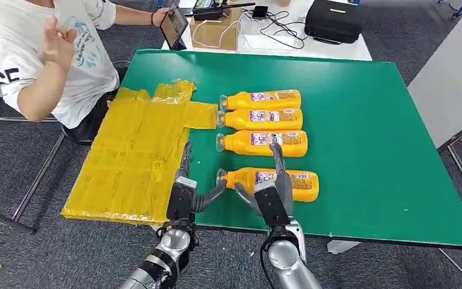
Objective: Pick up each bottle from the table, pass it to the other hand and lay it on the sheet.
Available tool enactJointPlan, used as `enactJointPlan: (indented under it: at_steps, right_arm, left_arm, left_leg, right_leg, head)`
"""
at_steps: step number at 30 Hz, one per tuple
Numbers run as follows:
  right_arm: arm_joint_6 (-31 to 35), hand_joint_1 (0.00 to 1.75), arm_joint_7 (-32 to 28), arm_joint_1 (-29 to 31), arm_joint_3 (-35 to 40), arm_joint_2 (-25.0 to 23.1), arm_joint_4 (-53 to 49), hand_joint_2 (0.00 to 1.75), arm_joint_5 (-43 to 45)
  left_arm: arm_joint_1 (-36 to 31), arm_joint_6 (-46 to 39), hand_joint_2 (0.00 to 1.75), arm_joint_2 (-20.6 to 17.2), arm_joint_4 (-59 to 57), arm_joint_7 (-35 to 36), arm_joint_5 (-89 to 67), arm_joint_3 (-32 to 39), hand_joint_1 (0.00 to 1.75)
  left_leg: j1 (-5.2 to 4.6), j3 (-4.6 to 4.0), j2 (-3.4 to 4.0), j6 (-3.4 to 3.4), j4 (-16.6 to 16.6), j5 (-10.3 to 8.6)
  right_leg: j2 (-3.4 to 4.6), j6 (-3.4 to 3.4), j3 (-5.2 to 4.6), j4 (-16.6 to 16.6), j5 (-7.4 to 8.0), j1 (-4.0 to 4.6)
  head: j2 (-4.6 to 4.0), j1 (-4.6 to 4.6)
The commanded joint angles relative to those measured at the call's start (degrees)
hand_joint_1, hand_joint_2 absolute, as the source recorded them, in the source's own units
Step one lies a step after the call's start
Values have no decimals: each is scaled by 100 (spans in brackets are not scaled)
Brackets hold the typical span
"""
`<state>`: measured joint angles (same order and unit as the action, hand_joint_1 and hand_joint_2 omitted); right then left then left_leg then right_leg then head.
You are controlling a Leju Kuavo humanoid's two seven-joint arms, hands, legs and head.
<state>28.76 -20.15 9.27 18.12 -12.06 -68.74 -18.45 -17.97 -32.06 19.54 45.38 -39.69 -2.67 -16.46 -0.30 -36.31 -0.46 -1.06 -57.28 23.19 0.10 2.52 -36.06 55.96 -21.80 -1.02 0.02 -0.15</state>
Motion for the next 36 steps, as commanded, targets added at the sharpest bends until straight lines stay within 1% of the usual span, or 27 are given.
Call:
enactJointPlan:
  at_steps: [1,2,3,5,6,9,10,12,13,15,16,18,19,20,21,23,24,26,27,28,29,30,31,32,33,34,36]
  right_arm:
    - [54,0,3,52,33,43,43,175,49]
    - [54,0,3,52,33,43,43,175,49]
    - [54,0,3,52,33,43,43,175,49]
    - [54,0,3,52,33,43,43,175,49]
    - [54,0,3,52,33,43,43,175,49]
    - [99,0,22,58,14,61,87,175,14]
    - [127,0,46,66,2,86,114,175,-23]
    - [135,0,96,95,-37,144,200,175,-80]
    - [143,0,118,111,-65,170,251,175,-125]
    - [154,0,147,137,-94,204,315,175,-215]
    - [156,0,187,172,-107,230,367,175,-295]
    - [175,0,269,241,-116,277,450,175,-448]
    - [199,0,338,279,-138,305,505,175,-529]
    - [193,0,402,313,-157,346,552,175,-619]
    - [189,0,505,322,-194,391,577,175,-817]
    - [156,0,640,337,-263,462,623,175,-1043]
    - [119,0,708,374,-307,510,684,175,-1186]
    - [48,0,819,433,-362,562,787,175,-1384]
    - [7,0,892,484,-386,584,870,175,-1537]
    - [-9,0,968,534,-380,610,957,175,-1671]
    - [-48,0,1022,578,-381,626,1021,175,-1765]
    - [-64,0,1111,635,-357,658,1116,175,-1914]
    - [-78,0,1183,668,-360,675,1172,175,-2025]
    - [-112,0,1243,703,-362,694,1229,175,-2112]
    - [-135,0,1286,733,-373,718,1280,175,-2164]
    - [-152,0,1375,766,-374,748,1351,175,-2299]
    - [-193,0,1473,829,-377,800,1466,175,-2440]
  left_arm:
    - [-86,14,175,-52,-149,-2,16,-11,0]
    - [-86,14,175,-52,-149,-2,16,-11,0]
    - [-86,14,175,-52,-149,-2,16,-11,0]
    - [-86,14,175,-52,-149,-2,16,-11,0]
    - [-86,14,175,-52,-149,-2,16,-11,0]
    - [-104,16,175,-42,-184,-3,22,-8,0]
    - [-111,21,175,-42,-199,-9,30,-2,0]
    - [-112,27,175,-57,-211,-13,39,9,0]
    - [-111,31,175,-72,-214,-16,38,15,0]
    - [-113,23,175,-88,-207,-27,31,31,0]
    - [-123,15,175,-104,-204,-27,24,48,0]
    - [-131,1,175,-124,-179,-23,12,78,0]
    - [-138,12,175,-137,-173,-18,1,82,0]
    - [-135,8,175,-143,-152,-14,-21,89,0]
    - [-114,25,175,-141,-94,10,-54,110,0]
    - [-89,54,175,-133,-32,52,-109,114,0]
    - [-83,66,175,-126,-12,68,-141,121,0]
    - [-59,90,175,-123,48,74,-164,135,0]
    - [-42,116,175,-124,87,94,-187,140,0]
    - [-30,134,175,-125,107,110,-206,137,0]
    - [-22,153,175,-127,123,130,-222,142,0]
    - [-15,169,175,-128,132,140,-230,153,0]
    - [-4,192,175,-126,139,149,-238,166,0]
    - [4,208,175,-126,146,153,-249,177,0]
    - [8,230,175,-127,145,156,-257,181,0]
    - [17,257,175,-117,154,164,-271,191,0]
    - [6,281,175,-108,150,167,-286,195,0]
  left_leg:
    - [9,37,6,10,0,18]
    - [5,25,4,7,3,10]
    - [10,37,7,10,-2,20]
    - [4,16,4,5,2,7]
    - [7,33,7,9,0,17]
    - [2,18,3,5,4,6]
    - [8,39,6,9,-1,20]
    - [4,23,4,6,3,9]
    - [8,38,4,9,1,17]
    - [5,25,2,6,4,9]
    - [10,46,5,10,2,19]
    - [5,23,4,6,5,7]
    - [8,41,7,9,5,15]
    - [6,27,7,7,4,9]
    - [9,44,9,10,2,19]
    - [4,22,5,5,4,7]
    - [9,42,5,8,4,16]
    - [10,46,4,8,2,18]
    - [4,24,4,5,4,8]
    - [8,41,10,8,1,17]
    - [5,29,9,6,5,10]
    - [9,46,14,9,-1,21]
    - [4,33,11,7,4,12]
    - [8,48,12,10,2,20]
    - [5,34,9,7,4,12]
    - [9,47,14,10,1,20]
    - [4,23,8,5,5,7]
  right_leg:
    - [2,-12,38,-3,-15,10]
    - [1,-9,25,-4,-9,6]
    - [2,-13,39,-2,-17,11]
    - [2,-7,16,-3,-6,5]
    - [3,-11,33,-2,-14,8]
    - [0,-6,17,-4,-6,3]
    - [2,-12,40,-2,-17,9]
    - [1,-7,23,-4,-8,5]
    - [-1,-11,40,-4,-15,9]
    - [-1,-7,25,-6,-8,5]
    - [1,-13,48,-8,-16,11]
    - [1,-7,23,-8,-5,5]
    - [3,-11,42,-8,-12,9]
    - [3,-8,27,-8,-6,7]
    - [4,-12,46,-7,-14,11]
    - [2,-7,23,-6,-5,5]
    - [1,-11,45,-8,-13,10]
    - [-1,-12,50,-9,-15,11]
    - [2,-7,26,-7,-6,5]
    - [6,-11,43,-7,-12,9]
    - [7,-8,30,-8,-6,5]
    - [9,-12,48,-7,-14,10]
    - [8,-8,33,-6,-8,4]
    - [8,-12,49,-7,-14,10]
    - [6,-9,35,-7,-9,6]
    - [10,-13,48,-6,-14,10]
    - [6,-6,24,-8,-3,5]
  head:
    - [-2,-2]
    - [-2,-2]
    - [0,-2]
    - [0,-2]
    - [-2,-2]
    - [-2,-2]
    - [-2,0]
    - [-2,-2]
    - [-2,-2]
    - [-2,-2]
    - [0,-2]
    - [-2,-2]
    - [-2,-2]
    - [-2,-2]
    - [-2,-2]
    - [-2,-2]
    - [-2,-2]
    - [-2,-2]
    - [-2,-2]
    - [0,-2]
    - [-2,-2]
    - [0,-2]
    - [-2,-2]
    - [-2,-2]
    - [-2,-2]
    - [0,-2]
    - [-2,-2]
